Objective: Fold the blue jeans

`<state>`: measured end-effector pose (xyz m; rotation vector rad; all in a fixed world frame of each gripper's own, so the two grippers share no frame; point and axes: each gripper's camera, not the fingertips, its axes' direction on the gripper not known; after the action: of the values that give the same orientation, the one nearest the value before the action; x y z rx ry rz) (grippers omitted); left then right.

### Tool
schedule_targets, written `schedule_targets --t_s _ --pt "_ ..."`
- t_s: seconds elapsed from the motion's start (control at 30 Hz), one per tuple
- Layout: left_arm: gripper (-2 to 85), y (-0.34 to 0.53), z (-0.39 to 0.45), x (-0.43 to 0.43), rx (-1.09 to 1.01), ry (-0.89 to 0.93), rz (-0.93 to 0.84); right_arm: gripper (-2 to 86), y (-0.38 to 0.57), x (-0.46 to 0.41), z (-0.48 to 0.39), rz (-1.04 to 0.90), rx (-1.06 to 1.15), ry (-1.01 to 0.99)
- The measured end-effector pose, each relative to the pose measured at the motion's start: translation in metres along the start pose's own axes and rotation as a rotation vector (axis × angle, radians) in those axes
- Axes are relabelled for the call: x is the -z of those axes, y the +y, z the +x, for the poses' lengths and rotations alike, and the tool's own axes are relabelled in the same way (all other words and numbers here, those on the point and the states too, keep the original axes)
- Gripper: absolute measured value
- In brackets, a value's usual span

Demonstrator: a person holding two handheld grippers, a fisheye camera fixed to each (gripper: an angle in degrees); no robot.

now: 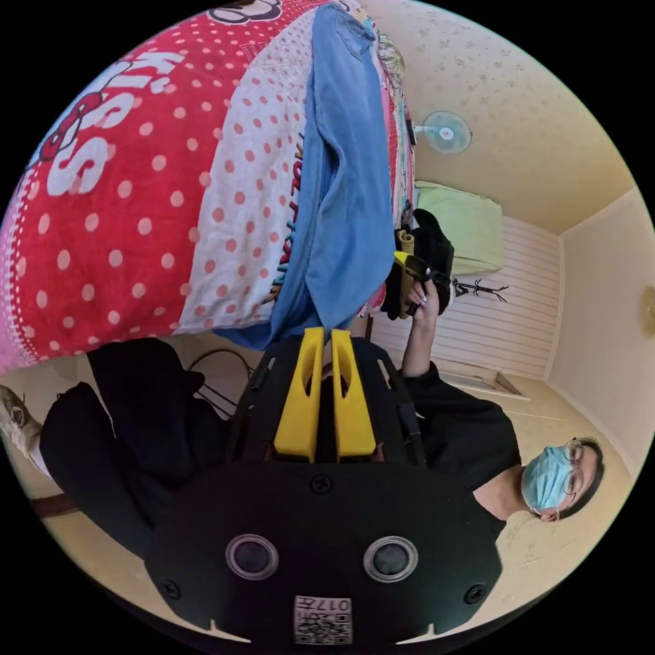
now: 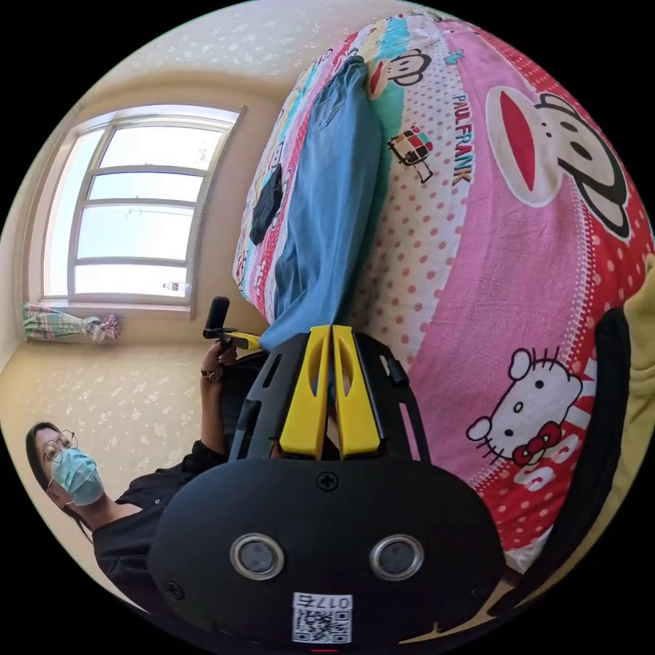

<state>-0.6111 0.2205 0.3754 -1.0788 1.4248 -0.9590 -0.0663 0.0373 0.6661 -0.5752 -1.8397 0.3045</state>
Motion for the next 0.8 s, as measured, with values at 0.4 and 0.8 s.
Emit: schedule_targets --t_s 0.4,0.8 --pt "2.4 0.006 -0.032 0.019 0.145 0.070 0.201 1.4 0.007 0.022 0.035 0.086 0.001 -0.350" --pt "8.3 -0.030 -0.018 -0.029 0.021 -0.007 0.207 7.1 0.036 -0.026 0.030 -0.093 0.052 -0.125"
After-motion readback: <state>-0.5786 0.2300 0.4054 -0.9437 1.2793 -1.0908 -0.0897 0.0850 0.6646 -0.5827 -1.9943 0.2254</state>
